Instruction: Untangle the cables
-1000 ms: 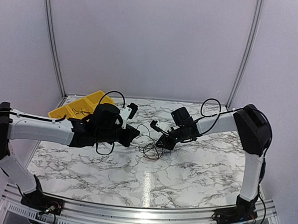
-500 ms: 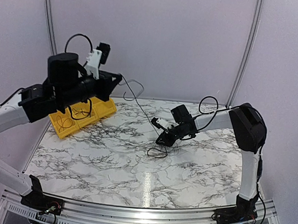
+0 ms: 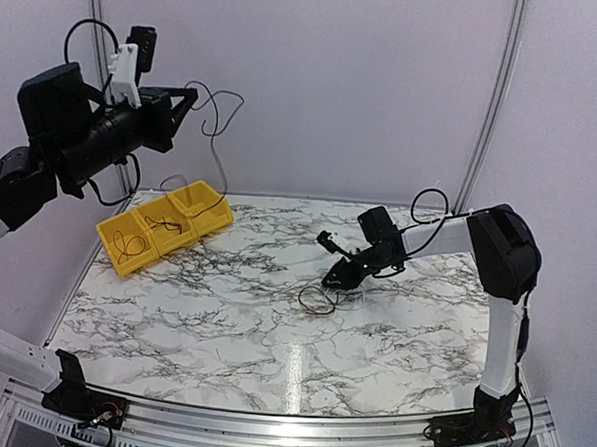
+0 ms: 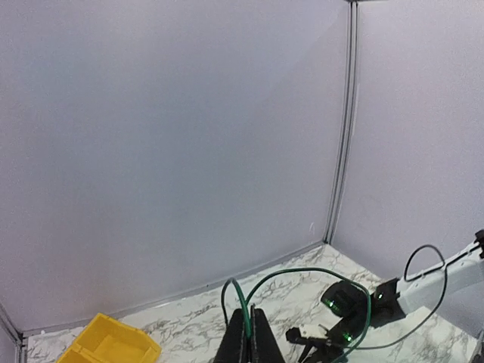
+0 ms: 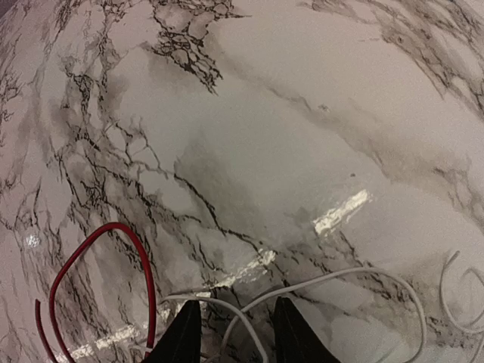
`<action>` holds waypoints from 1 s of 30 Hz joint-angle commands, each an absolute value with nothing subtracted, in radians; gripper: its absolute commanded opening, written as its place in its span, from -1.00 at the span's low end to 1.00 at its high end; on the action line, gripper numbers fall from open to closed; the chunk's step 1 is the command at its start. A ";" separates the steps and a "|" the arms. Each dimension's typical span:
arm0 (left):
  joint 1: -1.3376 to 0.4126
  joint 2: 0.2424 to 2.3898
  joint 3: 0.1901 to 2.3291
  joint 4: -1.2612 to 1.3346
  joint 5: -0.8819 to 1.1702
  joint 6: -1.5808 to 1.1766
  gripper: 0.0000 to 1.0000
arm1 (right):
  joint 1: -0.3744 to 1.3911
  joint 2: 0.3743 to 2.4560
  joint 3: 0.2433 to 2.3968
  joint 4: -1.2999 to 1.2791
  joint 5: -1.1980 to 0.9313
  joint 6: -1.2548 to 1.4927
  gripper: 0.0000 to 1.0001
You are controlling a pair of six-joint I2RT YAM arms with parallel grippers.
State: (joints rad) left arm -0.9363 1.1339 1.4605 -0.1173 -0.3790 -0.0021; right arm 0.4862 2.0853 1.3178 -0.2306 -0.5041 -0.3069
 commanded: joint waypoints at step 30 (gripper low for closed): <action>-0.611 1.335 1.501 -0.288 -0.385 -0.072 -1.00 | 0.202 1.199 0.887 -0.104 -0.652 -0.457 0.59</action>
